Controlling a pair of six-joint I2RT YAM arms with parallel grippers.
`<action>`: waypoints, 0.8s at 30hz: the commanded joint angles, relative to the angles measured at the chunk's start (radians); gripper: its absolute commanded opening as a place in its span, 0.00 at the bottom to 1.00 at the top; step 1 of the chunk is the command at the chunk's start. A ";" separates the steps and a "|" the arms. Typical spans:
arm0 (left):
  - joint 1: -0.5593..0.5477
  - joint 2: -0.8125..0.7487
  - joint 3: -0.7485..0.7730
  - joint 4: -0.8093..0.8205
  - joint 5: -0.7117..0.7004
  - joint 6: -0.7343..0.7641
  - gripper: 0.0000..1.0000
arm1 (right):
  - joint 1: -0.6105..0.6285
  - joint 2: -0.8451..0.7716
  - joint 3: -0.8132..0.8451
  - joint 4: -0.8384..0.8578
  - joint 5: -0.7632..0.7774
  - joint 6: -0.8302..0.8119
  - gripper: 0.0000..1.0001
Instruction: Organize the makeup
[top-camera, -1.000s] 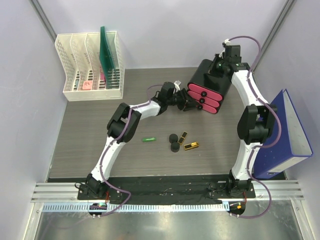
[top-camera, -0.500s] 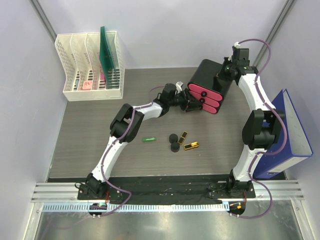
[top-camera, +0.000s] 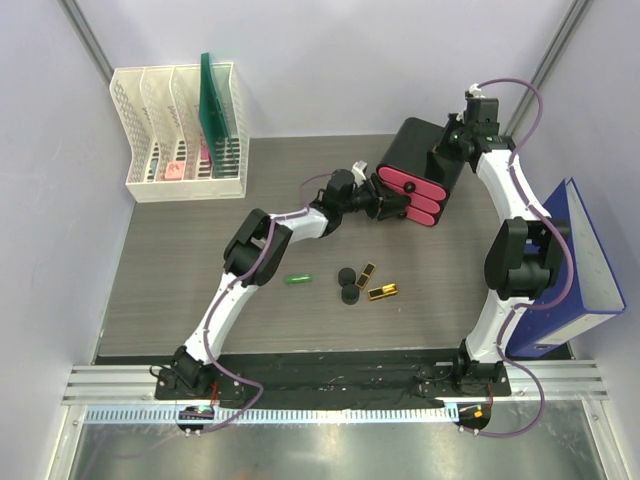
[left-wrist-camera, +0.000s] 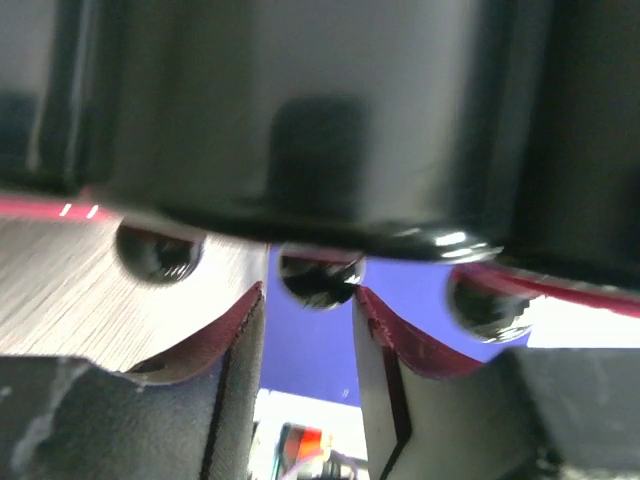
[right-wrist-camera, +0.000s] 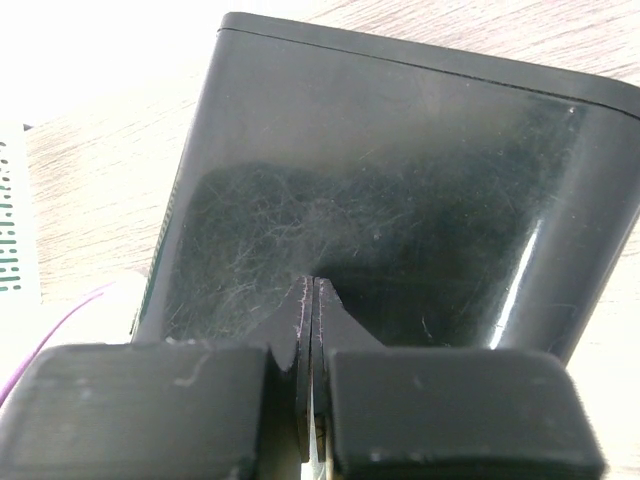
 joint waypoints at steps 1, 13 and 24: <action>0.007 -0.027 -0.044 0.202 -0.137 -0.077 0.45 | -0.003 0.044 -0.057 -0.135 0.015 -0.025 0.01; -0.002 0.003 0.014 0.184 -0.178 -0.082 0.34 | -0.003 0.053 -0.071 -0.128 -0.002 -0.021 0.01; -0.017 0.022 0.040 0.176 -0.134 -0.094 0.45 | -0.003 0.061 -0.077 -0.123 -0.006 -0.018 0.01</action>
